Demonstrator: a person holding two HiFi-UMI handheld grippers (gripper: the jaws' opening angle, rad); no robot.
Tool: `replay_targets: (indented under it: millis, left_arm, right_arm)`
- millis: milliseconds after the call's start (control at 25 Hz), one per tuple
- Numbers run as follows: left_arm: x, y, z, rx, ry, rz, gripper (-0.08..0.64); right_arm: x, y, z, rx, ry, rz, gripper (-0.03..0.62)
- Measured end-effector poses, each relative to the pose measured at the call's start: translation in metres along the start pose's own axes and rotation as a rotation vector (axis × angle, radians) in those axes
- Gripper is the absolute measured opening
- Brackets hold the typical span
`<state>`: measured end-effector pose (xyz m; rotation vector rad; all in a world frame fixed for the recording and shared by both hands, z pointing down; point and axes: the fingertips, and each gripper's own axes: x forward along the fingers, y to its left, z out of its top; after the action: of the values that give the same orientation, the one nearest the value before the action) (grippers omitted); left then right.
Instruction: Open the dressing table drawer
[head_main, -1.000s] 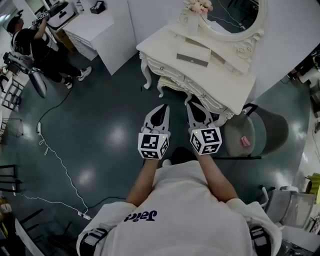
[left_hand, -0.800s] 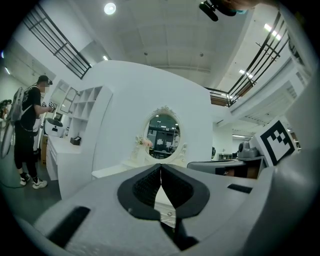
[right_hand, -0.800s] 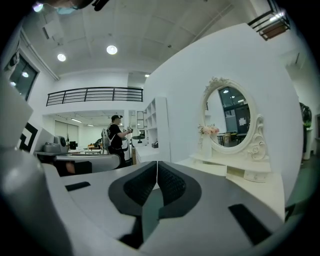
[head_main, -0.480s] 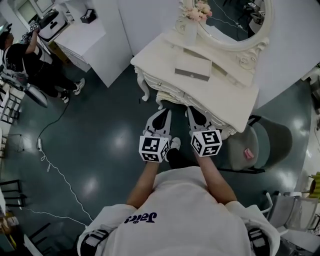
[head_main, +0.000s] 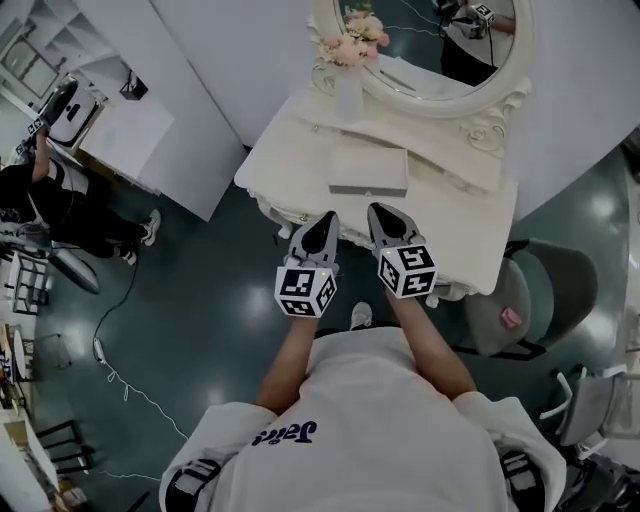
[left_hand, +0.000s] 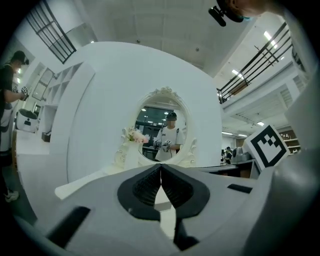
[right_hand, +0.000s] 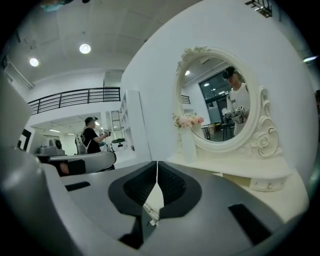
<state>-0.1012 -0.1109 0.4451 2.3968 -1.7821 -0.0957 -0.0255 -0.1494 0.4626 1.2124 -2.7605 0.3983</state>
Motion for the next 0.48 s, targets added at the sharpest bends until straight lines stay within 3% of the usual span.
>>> replay_targets:
  millis: [240, 480]
  left_arm:
    - [0.049, 0.006, -0.024, -0.012, 0.034, -0.066, 0.015]
    - [0.084, 0.012, -0.030, -0.010, 0.041, -0.135, 0.015]
  right_arm:
    - [0.024, -0.045, -0.030, 0.083, 0.051, -0.072, 0.015]
    - [0.050, -0.083, -0.071, 0.251, 0.111, -0.124, 0.015]
